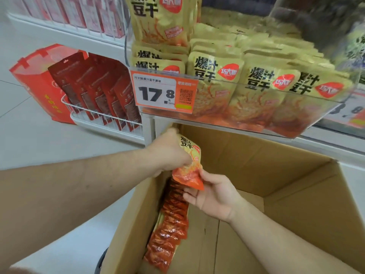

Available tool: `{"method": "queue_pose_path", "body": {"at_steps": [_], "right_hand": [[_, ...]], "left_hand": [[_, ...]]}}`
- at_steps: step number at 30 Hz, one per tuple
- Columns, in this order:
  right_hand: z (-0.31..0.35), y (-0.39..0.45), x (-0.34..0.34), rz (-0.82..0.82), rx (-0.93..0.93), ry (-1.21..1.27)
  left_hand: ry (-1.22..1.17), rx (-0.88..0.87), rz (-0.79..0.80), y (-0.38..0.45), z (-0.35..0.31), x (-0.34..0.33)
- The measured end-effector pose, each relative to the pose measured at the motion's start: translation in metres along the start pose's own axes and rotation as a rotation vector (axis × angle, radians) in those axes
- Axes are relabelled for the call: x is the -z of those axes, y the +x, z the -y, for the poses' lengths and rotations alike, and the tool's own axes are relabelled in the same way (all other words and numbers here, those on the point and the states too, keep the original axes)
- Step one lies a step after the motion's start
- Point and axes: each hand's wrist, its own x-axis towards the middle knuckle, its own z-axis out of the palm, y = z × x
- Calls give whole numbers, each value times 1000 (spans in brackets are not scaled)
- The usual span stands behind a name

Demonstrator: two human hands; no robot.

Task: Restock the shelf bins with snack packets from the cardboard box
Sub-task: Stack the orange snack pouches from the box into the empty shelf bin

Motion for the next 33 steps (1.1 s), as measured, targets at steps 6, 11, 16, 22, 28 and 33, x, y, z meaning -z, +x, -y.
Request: {"method": "queue_pose_path", "body": {"at_steps": [6,11,16,22,28,33], "right_hand": [[-4,90,55,-801,-28,-406],[-27,159,78,-717,-180,-593],[-33,169,92,-708,-260,-715],[-15,83,81,-769,-196,-590],[7,-44,39,-581,-5,-384],[27,-134,-14,-446,148,-427]], "left_hand": [[299,-150,-77,1,7,6],[378,-186,-65,10,11,3],[365,-168,-56,19,12,3],[306,-151,-11,11,9,7],[63,-83,103,-19,6,14],[-77,-47,148,-55,-10,13]]}}
